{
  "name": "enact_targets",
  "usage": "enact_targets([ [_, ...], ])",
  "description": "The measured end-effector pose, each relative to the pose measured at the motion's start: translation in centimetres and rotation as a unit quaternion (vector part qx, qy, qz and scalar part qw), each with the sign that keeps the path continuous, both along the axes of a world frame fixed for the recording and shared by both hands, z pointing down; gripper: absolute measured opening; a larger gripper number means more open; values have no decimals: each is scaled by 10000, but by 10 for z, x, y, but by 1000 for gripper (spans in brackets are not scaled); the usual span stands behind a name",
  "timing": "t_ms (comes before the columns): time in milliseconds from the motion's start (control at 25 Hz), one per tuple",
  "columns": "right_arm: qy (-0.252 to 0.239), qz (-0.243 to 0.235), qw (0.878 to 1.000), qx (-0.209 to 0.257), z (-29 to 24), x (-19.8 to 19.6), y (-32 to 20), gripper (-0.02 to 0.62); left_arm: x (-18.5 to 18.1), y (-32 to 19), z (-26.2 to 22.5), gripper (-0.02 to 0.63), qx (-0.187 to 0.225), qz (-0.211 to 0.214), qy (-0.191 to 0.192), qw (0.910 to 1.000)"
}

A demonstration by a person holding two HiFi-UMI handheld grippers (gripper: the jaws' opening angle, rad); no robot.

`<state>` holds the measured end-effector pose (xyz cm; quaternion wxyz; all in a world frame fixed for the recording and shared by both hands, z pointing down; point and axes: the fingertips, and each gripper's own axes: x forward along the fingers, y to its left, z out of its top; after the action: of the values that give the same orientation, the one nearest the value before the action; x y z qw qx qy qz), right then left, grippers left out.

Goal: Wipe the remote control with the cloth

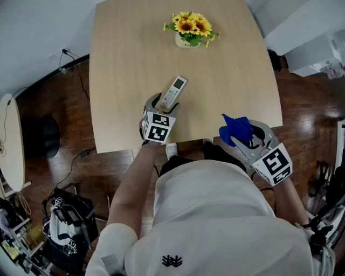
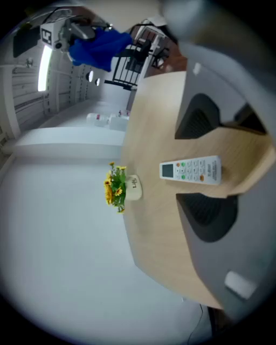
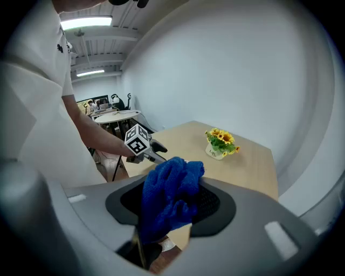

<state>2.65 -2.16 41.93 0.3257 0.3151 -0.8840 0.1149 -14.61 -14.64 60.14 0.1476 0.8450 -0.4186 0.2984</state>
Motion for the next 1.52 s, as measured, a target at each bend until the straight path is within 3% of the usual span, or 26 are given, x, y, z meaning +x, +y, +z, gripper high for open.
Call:
enact_targets([
  [200, 177, -92, 9998, 57, 3, 40, -25, 198, 14, -23, 35, 327, -168, -61, -275, 9995],
  [480, 335, -51, 9994, -1, 12, 76, -44, 198, 26, -39, 55, 319, -217, -36, -333, 9992],
  [680, 344, -101, 9993, -80, 14, 76, -47, 198, 27, -43, 63, 290, -224, -120, -313, 9992],
  [880, 440, -64, 9989, -164, 19, 76, -45, 198, 31, -41, 60, 239, 61, 172, -443, 9989],
  [1080, 439, 12, 9989, -179, 19, 72, -42, 198, 29, -38, 61, 236, -130, 117, -279, 9995],
  [1280, 414, 132, 9990, 49, 14, 77, -50, 198, 42, -35, 21, 235, 132, 273, 67, 9995],
  [1520, 96, 235, 9976, 651, -36, 58, -73, 198, 70, -11, -82, 235, 858, 709, 443, 9928],
])
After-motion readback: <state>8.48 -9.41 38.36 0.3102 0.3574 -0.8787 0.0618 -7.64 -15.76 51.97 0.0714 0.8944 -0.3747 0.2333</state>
